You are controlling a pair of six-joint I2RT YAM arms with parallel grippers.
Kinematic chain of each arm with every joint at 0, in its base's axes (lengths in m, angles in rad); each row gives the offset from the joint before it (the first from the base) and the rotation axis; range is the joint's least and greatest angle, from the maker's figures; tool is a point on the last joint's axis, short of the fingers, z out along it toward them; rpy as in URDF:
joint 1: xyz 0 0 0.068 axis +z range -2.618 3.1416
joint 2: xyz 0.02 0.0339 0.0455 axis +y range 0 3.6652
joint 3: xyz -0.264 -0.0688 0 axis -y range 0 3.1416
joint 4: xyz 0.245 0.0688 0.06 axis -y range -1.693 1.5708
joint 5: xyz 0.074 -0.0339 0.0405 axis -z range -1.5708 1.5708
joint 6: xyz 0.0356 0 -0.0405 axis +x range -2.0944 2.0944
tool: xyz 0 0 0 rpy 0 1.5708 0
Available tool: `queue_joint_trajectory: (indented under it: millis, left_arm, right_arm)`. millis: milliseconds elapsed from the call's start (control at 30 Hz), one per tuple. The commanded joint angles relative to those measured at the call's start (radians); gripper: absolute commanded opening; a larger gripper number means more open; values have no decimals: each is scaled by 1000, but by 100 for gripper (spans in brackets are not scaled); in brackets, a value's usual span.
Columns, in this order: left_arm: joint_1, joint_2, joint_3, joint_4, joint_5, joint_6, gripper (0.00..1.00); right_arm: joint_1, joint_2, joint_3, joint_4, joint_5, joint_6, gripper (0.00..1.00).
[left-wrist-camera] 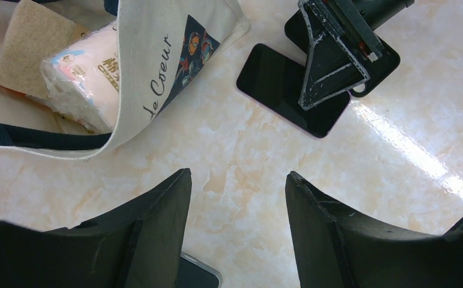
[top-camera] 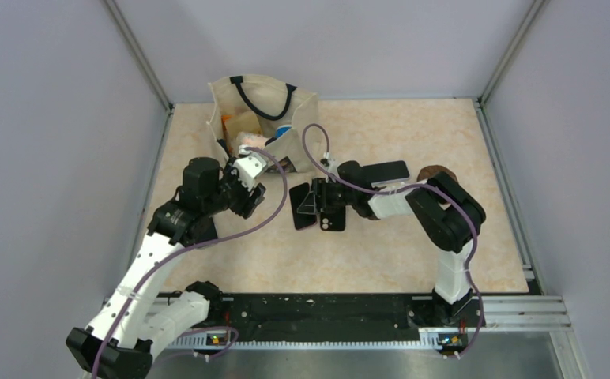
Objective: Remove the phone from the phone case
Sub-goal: Place the phone at the center of the board.
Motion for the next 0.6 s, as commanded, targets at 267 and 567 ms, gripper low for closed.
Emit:
queue_joint_trajectory:
  millis: [267, 567]
  left_arm:
    - [4, -23, 4, 23, 16, -6, 64]
    - [5, -33, -3, 25, 17, 0, 65]
  right_arm:
    - [12, -130, 55, -75, 34, -139, 60]
    - [4, -215, 104, -184, 104, -298, 69]
